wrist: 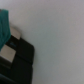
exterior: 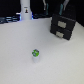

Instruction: Open the kcup holder, insert the kcup into the holder, and close the kcup holder

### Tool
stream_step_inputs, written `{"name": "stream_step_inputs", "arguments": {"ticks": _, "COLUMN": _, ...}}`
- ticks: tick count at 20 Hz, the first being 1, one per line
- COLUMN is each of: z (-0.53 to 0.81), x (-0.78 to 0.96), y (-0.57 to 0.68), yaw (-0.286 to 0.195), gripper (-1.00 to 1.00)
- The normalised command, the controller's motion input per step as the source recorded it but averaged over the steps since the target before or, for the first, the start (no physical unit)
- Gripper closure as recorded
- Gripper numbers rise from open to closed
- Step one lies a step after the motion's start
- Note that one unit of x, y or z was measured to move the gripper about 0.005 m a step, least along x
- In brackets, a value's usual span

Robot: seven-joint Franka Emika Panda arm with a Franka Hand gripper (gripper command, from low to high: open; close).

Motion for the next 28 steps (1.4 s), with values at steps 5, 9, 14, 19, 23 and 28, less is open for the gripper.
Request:
{"name": "stream_step_inputs", "arguments": {"ticks": 5, "z": -0.04, "x": -0.29, "y": 0.68, "yaw": -0.163, "gripper": -1.0}}
{"name": "stream_step_inputs", "arguments": {"ticks": 9, "z": -0.12, "x": -0.25, "y": 0.66, "yaw": -0.171, "gripper": -1.0}}
{"name": "stream_step_inputs", "arguments": {"ticks": 14, "z": -0.22, "x": -0.22, "y": 0.61, "yaw": -0.162, "gripper": -1.0}}
{"name": "stream_step_inputs", "arguments": {"ticks": 19, "z": -0.32, "x": -0.14, "y": 0.53, "yaw": -0.144, "gripper": -1.0}}
{"name": "stream_step_inputs", "arguments": {"ticks": 23, "z": -0.39, "x": -0.1, "y": 0.44, "yaw": -0.129, "gripper": -1.0}}
{"name": "stream_step_inputs", "arguments": {"ticks": 28, "z": -0.4, "x": -0.13, "y": 0.29, "yaw": -0.107, "gripper": -1.0}}
